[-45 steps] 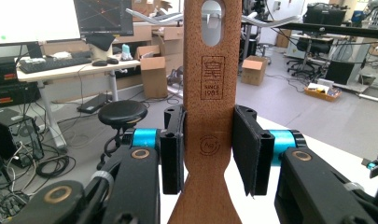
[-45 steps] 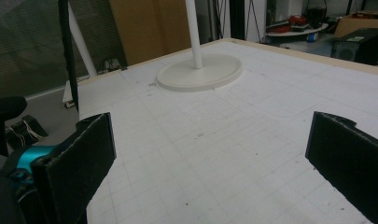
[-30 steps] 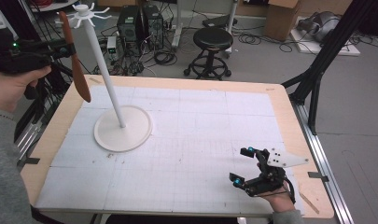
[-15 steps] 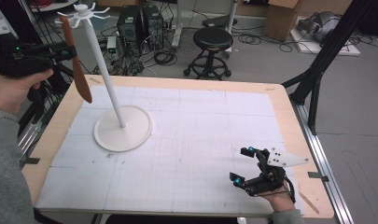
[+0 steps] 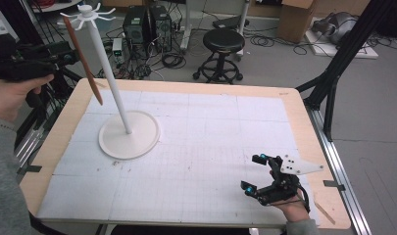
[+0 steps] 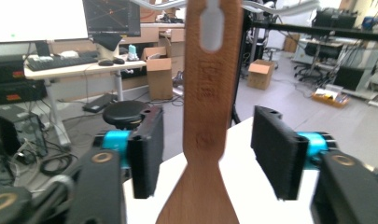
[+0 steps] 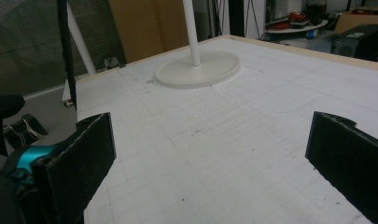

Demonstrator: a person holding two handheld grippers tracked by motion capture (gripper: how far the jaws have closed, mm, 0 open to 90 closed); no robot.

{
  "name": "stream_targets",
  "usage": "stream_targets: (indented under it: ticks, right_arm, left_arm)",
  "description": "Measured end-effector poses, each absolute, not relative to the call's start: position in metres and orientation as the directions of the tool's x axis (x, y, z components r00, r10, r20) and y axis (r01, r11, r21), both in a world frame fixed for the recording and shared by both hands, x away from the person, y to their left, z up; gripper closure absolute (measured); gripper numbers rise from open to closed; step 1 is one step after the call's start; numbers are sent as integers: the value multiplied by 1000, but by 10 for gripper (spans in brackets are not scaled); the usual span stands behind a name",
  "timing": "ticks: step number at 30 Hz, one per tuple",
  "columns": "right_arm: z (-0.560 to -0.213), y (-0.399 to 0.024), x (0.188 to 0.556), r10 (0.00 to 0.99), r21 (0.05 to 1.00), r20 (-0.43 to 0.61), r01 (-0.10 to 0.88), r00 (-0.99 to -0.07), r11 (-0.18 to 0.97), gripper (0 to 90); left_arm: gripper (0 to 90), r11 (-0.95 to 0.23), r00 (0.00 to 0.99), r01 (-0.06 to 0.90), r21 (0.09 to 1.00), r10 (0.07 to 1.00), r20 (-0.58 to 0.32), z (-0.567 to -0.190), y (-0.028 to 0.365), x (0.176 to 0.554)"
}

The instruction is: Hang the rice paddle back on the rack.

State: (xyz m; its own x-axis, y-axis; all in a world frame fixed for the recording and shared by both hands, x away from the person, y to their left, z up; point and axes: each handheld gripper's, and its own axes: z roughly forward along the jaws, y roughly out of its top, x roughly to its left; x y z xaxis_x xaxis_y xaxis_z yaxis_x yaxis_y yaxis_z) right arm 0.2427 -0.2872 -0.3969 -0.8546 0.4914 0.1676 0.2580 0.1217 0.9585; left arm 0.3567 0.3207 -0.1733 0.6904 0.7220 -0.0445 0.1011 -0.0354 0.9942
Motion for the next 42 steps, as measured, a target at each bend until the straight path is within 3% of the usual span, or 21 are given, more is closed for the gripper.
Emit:
stream_targets:
  ticks: [5, 12, 15, 27, 30, 42]
  right_arm:
    - [-399, -287, 243, 490, 956, 176, 267, -854, 121, 0]
    - [-399, -286, 245, 486, 956, 176, 266, -856, 122, 0]
    - [-400, -284, 248, 483, 955, 175, 267, -858, 128, 0]
    - [-401, -281, 253, 477, 955, 173, 264, -862, 131, 0]
    - [-401, -280, 253, 477, 952, 178, 273, -861, 138, 0]
    - [-398, -278, 250, 475, 955, 165, 260, -865, 143, 0]
  left_arm:
    - [345, -75, 699, 76, 994, 715, 1, -176, 319, 348]
    - [85, -102, 686, 85, 991, 728, 16, -190, 311, 340]
    - [17, -100, 686, 101, 990, 728, 3, -196, 310, 337]
    - [17, -105, 703, 114, 988, 712, -5, -212, 316, 323]
    - [17, -169, 718, 126, 978, 695, 28, -222, 310, 320]
    - [17, -122, 737, 97, 988, 676, 11, -254, 295, 302]
